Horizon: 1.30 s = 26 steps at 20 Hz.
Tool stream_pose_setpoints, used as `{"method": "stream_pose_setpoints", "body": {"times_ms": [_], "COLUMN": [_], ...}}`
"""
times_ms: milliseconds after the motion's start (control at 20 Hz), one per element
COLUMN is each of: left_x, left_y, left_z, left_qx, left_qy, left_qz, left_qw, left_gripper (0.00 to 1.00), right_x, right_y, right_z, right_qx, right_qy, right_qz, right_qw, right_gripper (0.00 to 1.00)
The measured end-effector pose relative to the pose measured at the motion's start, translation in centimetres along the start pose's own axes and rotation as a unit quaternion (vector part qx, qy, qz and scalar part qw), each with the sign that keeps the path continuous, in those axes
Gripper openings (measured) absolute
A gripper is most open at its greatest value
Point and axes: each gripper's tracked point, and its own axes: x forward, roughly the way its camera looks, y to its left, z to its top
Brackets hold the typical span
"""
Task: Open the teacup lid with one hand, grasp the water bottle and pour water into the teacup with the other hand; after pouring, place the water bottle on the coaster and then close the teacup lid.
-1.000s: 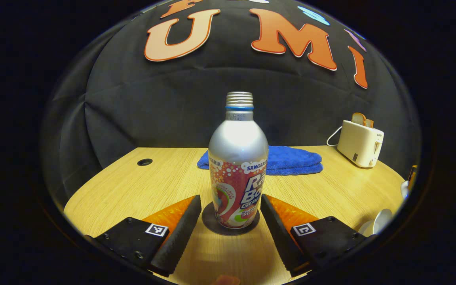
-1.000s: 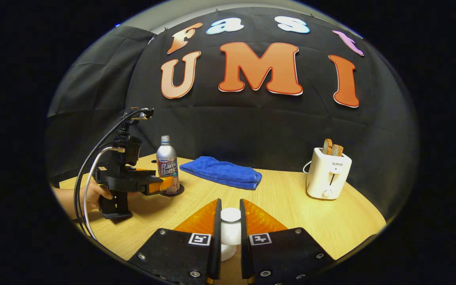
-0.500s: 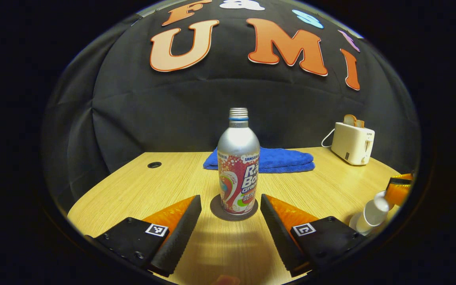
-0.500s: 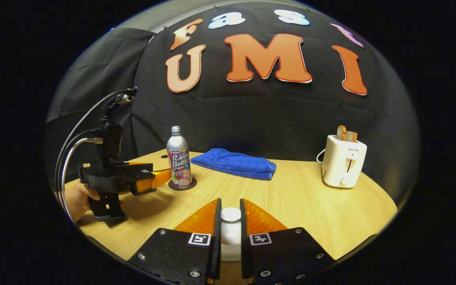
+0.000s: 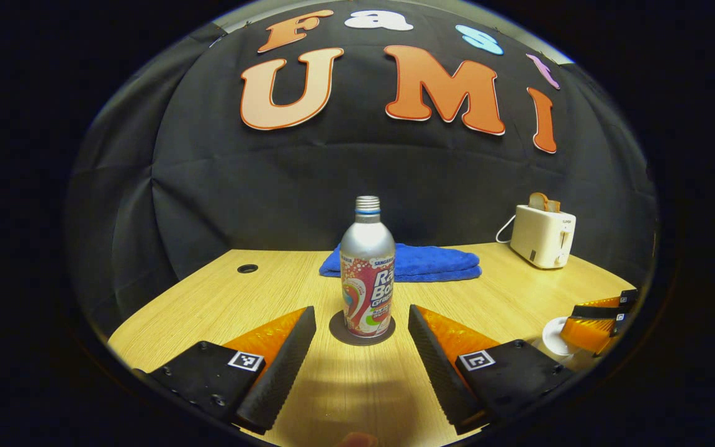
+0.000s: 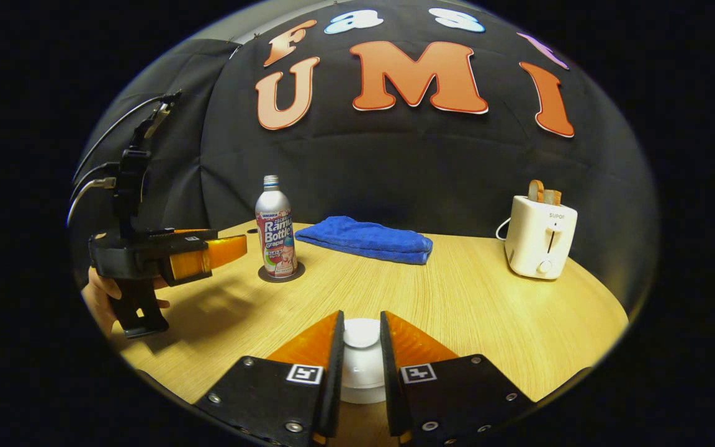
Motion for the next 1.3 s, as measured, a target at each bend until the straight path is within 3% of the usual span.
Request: {"method": "stream_pose_setpoints", "body": {"times_ms": [100,150,200,250,300,550,900,1300], "left_x": [-0.5,-0.8,-1.1,-1.5,-1.9,-4.9,-9.2,-12.9], "left_y": [-0.3,-0.5,-0.4,-0.3,-0.3,0.0,0.0,0.6], "left_z": [0.5,0.9,1.3,1.9,2.5,6.2,9.1,9.8], "left_qx": [0.001,0.000,0.000,-0.001,-0.002,0.004,0.005,-0.001], "left_qy": [-0.006,-0.011,-0.017,-0.023,-0.031,-0.085,-0.130,-0.159], "left_qz": [0.000,-0.001,0.000,0.003,0.006,0.018,0.039,0.065], "left_qw": [1.000,1.000,1.000,1.000,1.000,0.996,0.991,0.985], "left_gripper": [0.98,0.98,0.98,0.94,0.98,0.98,0.98,0.98], "right_x": [-0.4,-0.8,-1.1,-1.5,-1.7,-3.8,-7.8,-9.8], "right_y": [-0.1,-0.1,0.0,-0.2,-0.3,-1.4,-4.2,-6.6], "right_z": [0.7,1.2,2.0,3.0,3.9,8.0,13.0,13.8], "right_qx": [-0.002,-0.001,0.000,0.003,0.007,0.008,0.001,0.009], "right_qy": [-0.012,-0.022,-0.034,-0.046,-0.058,-0.113,-0.190,-0.206], "right_qz": [-0.001,-0.001,-0.001,-0.003,-0.005,-0.018,-0.057,-0.084], "right_qw": [1.000,1.000,0.999,0.999,0.998,0.993,0.980,0.975], "right_gripper": [0.43,0.53,0.53,0.61,0.63,0.75,0.80,0.80]}}
